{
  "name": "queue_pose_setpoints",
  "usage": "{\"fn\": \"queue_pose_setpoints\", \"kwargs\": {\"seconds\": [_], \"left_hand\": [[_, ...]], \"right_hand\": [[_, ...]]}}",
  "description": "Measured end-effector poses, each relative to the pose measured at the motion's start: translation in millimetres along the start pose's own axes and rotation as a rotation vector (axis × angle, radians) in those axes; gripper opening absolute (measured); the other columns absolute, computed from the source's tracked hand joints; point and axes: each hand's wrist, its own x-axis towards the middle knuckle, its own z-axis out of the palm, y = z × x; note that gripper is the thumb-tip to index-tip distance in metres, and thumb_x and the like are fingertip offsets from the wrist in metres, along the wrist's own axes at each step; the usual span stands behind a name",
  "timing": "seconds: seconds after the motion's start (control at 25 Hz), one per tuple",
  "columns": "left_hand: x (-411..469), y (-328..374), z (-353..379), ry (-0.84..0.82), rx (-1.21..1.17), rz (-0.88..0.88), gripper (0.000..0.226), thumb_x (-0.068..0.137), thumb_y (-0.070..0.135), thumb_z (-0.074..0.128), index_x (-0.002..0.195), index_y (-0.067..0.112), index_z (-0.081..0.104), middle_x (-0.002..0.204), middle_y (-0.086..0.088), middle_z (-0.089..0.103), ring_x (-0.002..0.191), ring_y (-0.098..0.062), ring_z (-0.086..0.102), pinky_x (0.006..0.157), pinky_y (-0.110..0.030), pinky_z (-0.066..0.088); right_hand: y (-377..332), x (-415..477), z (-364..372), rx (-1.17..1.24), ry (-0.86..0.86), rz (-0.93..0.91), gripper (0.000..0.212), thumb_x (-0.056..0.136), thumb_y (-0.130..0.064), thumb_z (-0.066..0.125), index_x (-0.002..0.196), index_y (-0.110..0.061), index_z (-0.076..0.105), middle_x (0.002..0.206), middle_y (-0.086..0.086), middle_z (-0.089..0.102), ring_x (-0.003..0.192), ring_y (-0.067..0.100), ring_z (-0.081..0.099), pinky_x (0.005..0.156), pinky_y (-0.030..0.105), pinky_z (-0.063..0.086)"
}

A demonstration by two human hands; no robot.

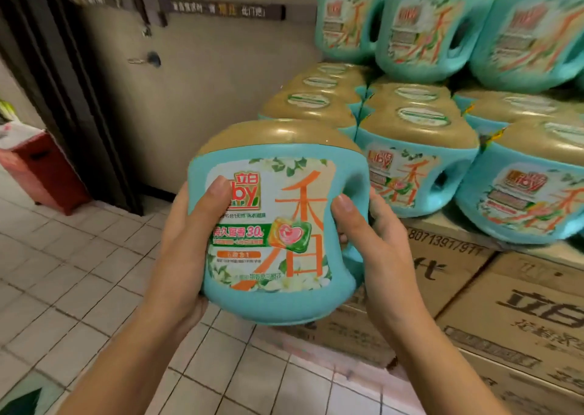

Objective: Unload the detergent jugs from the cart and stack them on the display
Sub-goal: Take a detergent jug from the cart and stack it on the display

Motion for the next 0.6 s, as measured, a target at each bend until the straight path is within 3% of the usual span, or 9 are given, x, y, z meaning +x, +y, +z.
{"fn": "queue_pose_setpoints", "kwargs": {"seconds": [0.16, 0.32, 0.4, 0.52, 0.6], "left_hand": [[70, 36, 11, -0.153, 0.001, 0.047, 0.082, 0.062, 0.059, 0.076, 0.131, 0.017, 0.057, 0.116, -0.007, 0.072, 0.102, -0.028, 0.071, 0.073, -0.039, 0.06], [134, 60, 41, -0.303, 0.0, 0.163, 0.082, 0.065, 0.058, 0.072, 0.133, 0.015, 0.055, 0.115, -0.006, 0.072, 0.101, -0.027, 0.071, 0.072, -0.039, 0.06], [168, 69, 57, -0.362, 0.01, 0.232, 0.095, 0.058, 0.061, 0.078, 0.136, 0.013, 0.051, 0.114, -0.006, 0.072, 0.098, -0.026, 0.072, 0.071, -0.039, 0.061], [219, 81, 78, -0.43, 0.153, 0.381, 0.132, 0.029, 0.066, 0.088, 0.139, 0.01, 0.041, 0.11, -0.002, 0.074, 0.094, -0.021, 0.073, 0.069, -0.03, 0.06], [259, 85, 94, -0.449, 0.217, 0.438, 0.136, 0.023, 0.064, 0.09, 0.138, 0.012, 0.04, 0.11, 0.0, 0.074, 0.097, -0.019, 0.072, 0.07, -0.026, 0.059]], "right_hand": [[-26, 50, 10, -0.085, 0.044, -0.145, 0.044, 0.083, -0.033, 0.062, 0.12, -0.009, 0.059, 0.098, -0.004, 0.073, 0.085, 0.009, 0.07, 0.07, 0.02, 0.054], [-60, 105, -1, -0.212, 0.031, -0.265, 0.055, 0.081, -0.037, 0.067, 0.128, -0.012, 0.054, 0.112, -0.002, 0.07, 0.1, 0.011, 0.069, 0.076, 0.02, 0.054], [-80, 133, -13, -0.312, -0.003, -0.324, 0.068, 0.073, -0.04, 0.077, 0.131, -0.018, 0.05, 0.117, -0.007, 0.068, 0.102, 0.008, 0.068, 0.078, 0.02, 0.055], [-103, 178, -35, -0.479, 0.012, -0.342, 0.092, 0.055, -0.049, 0.082, 0.135, -0.03, 0.041, 0.127, -0.011, 0.062, 0.115, 0.009, 0.061, 0.097, 0.035, 0.051], [-118, 216, -50, -0.54, 0.001, -0.353, 0.098, 0.05, -0.05, 0.086, 0.135, -0.033, 0.039, 0.129, -0.011, 0.06, 0.12, 0.011, 0.059, 0.101, 0.042, 0.048]]}}
